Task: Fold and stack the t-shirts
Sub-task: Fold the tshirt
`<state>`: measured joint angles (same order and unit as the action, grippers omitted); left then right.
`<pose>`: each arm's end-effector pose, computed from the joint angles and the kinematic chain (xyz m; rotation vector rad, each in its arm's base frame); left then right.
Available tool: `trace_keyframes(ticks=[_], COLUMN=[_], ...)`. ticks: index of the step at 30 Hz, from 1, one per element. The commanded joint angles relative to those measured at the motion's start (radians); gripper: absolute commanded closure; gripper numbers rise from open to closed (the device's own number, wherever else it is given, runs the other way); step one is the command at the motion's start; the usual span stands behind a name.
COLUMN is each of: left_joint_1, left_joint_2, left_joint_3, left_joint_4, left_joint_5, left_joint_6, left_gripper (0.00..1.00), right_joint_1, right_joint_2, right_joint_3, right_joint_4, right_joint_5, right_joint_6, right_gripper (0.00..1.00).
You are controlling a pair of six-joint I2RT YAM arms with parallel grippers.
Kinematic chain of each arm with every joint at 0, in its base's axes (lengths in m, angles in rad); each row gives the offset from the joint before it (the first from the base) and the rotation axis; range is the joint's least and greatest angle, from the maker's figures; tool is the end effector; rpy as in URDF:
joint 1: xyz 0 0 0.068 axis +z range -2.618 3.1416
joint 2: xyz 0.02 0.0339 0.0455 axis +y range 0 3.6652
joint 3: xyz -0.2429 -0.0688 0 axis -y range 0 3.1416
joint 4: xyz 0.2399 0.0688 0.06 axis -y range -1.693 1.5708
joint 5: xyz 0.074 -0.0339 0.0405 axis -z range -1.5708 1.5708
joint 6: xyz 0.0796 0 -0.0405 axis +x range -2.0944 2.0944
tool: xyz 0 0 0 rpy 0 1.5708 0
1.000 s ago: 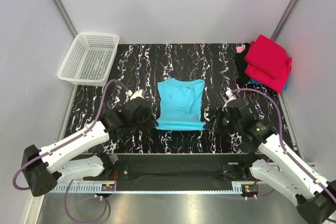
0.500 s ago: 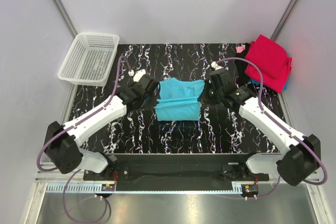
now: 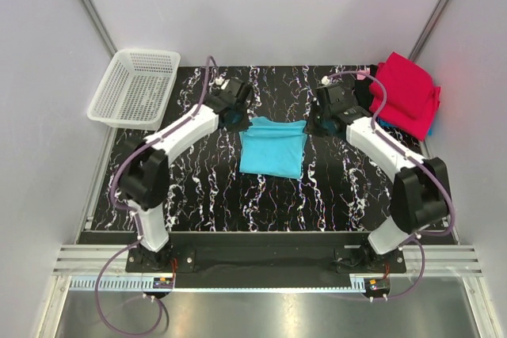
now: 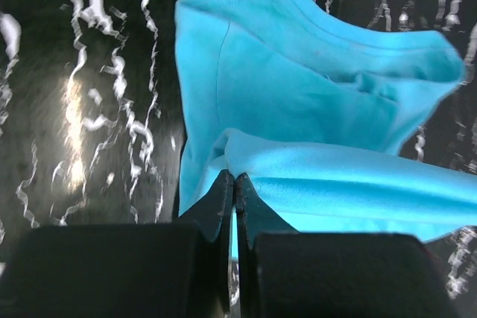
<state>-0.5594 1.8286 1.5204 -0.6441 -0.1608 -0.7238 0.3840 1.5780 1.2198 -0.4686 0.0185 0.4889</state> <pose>0.3604 -0.2106 0.2085 -0.2731 2.5206 -0.3210 0.3450 0.1378 0.2155 0.1363 2.4291 0.3809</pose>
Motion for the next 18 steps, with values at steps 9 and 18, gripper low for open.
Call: trace_keyframes(ticks=[9,18], left_joint_1=[0.088,0.167], left_joint_2=[0.330,0.365], left_joint_3=[0.271,0.278], left_joint_4=[0.001,0.144], left_joint_5=[0.069,0.092], left_joint_6=[0.116,0.173], left_gripper=[0.95,0.48], right_joint_1=[-0.051,-0.066], right_joint_2=[0.341,0.510], right_joint_3=[0.251,0.417], right_joint_4=[0.076,0.081], right_joint_5=[0.055,0.100], right_joint_6=[-0.039,-0.001], right_gripper=[1.00,0.73])
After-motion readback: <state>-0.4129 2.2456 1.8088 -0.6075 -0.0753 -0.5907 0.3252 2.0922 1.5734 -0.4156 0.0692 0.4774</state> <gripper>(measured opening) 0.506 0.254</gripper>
